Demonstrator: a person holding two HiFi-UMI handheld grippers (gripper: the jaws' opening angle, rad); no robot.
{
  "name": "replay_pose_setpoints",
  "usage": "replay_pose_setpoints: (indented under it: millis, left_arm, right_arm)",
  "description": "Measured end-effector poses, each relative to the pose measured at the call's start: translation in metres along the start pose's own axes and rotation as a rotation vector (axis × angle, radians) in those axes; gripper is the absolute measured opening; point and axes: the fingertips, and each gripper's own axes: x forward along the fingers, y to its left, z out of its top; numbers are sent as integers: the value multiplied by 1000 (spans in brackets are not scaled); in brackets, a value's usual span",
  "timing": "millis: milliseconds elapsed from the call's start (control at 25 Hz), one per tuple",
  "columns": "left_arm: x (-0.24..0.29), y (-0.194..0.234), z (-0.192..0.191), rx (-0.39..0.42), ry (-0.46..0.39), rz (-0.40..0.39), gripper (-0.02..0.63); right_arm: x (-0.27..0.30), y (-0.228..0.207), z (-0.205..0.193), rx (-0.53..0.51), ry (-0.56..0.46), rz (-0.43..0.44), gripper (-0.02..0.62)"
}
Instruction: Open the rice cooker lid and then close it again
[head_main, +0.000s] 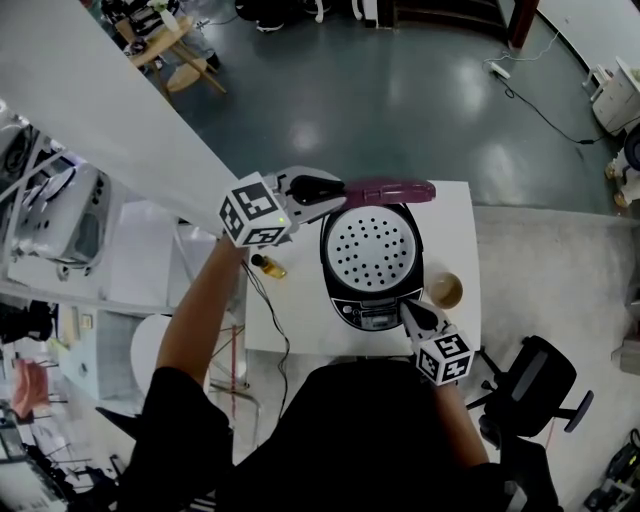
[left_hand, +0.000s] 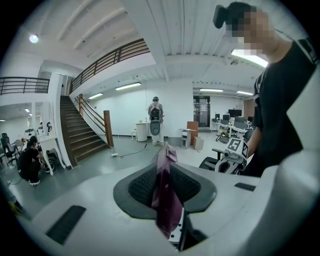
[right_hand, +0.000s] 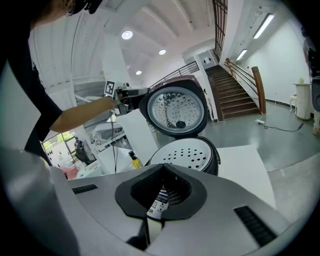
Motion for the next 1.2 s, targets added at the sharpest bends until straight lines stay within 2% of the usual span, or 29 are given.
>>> replay_pose_setpoints:
  millis: [240, 560, 760, 1040, 1200]
  left_arm:
    - [4, -23, -9, 7, 17, -5, 72]
    - [9, -44, -23, 43, 63, 40, 72]
    - [12, -62, -38, 124, 141, 50, 69]
    - [17, -87, -51, 141, 193, 6, 63]
    - [19, -95, -60, 120, 194, -2, 61]
  right_arm:
    - [-12, 5, 0, -14, -30, -3, 0]
    - [-21, 20, -10, -19, -40, 8, 0]
    - [-24, 27, -11, -26, -58, 12, 0]
    - [-32, 36, -15, -25, -74, 0, 0]
    - [-38, 34, -17, -19, -82, -25, 0]
